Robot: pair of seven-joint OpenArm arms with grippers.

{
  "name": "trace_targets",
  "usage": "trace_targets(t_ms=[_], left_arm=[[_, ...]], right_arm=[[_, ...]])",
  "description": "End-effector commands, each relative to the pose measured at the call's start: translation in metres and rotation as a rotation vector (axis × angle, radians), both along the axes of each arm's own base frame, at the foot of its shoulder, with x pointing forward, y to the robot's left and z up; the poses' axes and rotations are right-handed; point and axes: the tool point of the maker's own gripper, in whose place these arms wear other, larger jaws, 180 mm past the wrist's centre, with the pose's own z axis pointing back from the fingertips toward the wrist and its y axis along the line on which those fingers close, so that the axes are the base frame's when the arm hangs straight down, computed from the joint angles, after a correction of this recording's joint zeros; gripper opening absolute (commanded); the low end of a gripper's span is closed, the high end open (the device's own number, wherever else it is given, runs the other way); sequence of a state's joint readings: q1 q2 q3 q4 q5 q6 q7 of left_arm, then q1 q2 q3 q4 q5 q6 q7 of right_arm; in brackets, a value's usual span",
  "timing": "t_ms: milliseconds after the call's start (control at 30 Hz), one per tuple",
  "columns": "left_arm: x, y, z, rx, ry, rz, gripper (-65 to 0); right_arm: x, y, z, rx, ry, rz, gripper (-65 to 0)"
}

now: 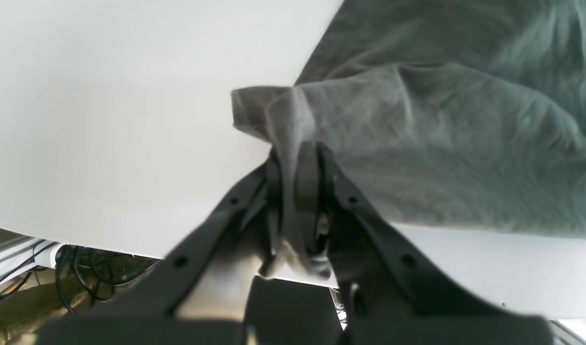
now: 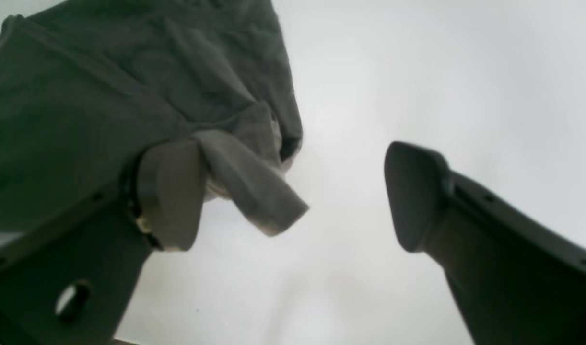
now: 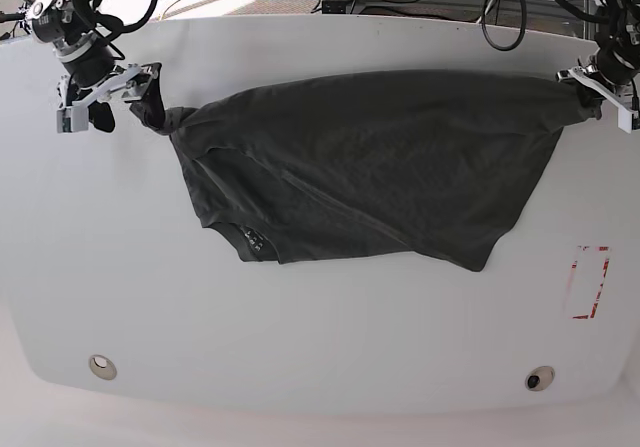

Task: Fold the T-shirt properly
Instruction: 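Lay the stretched T-shirt back down on the table with both grippers, then release and regrasp the T-shirt near the collar with the right gripper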

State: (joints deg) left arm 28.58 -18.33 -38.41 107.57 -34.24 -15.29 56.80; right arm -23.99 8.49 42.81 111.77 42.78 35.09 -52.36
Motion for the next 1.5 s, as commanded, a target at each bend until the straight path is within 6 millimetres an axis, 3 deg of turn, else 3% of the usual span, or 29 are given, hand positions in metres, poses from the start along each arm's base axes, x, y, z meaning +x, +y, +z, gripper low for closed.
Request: trace_targets(t_ms=[0,233,400,733,900,1067,1200,1467], left_arm=[[0.004,0.006,0.009,0.037,-0.02,-0.01,-65.0],[0.003,0.007,0.003,0.09,0.016,-0.029,-65.0],[0.003,0.007,0.003,0.091,0.016,-0.028,-65.0],[0.004,0.006,0.003,0.09,0.015,-0.031,-65.0],[0.002,0.007,0.003,0.091,0.019,-0.03,-65.0],[0.003,0.007,0.003,0.091,0.02,-0.03,-65.0],[0.003,0.006,0.003,0.089,0.018,-0.032,-65.0],[0.004,0.005,0.003,0.09,0.018,-0.033,-65.0]], right_arm=[[0.002,-0.003,0.016,-0.005,-0.037,0.047,-9.2],[-0.002,0.011,0.022,0.028,-0.048,0.146,-9.2],[0.02,0.012,0.031,0.04,-0.095,0.128,-9.2],[0.06,0.023,-0.013,0.058,0.004,0.141,-9.7],[0.059,0.023,-0.012,0.033,0.004,0.153,-15.5],[0.06,0.019,-0.02,0.049,0.024,0.139,-15.7],[0.069,0.017,-0.023,0.076,0.024,0.124,-15.9],[0.109,0.027,-0.038,0.067,0.059,0.158,-16.0]])
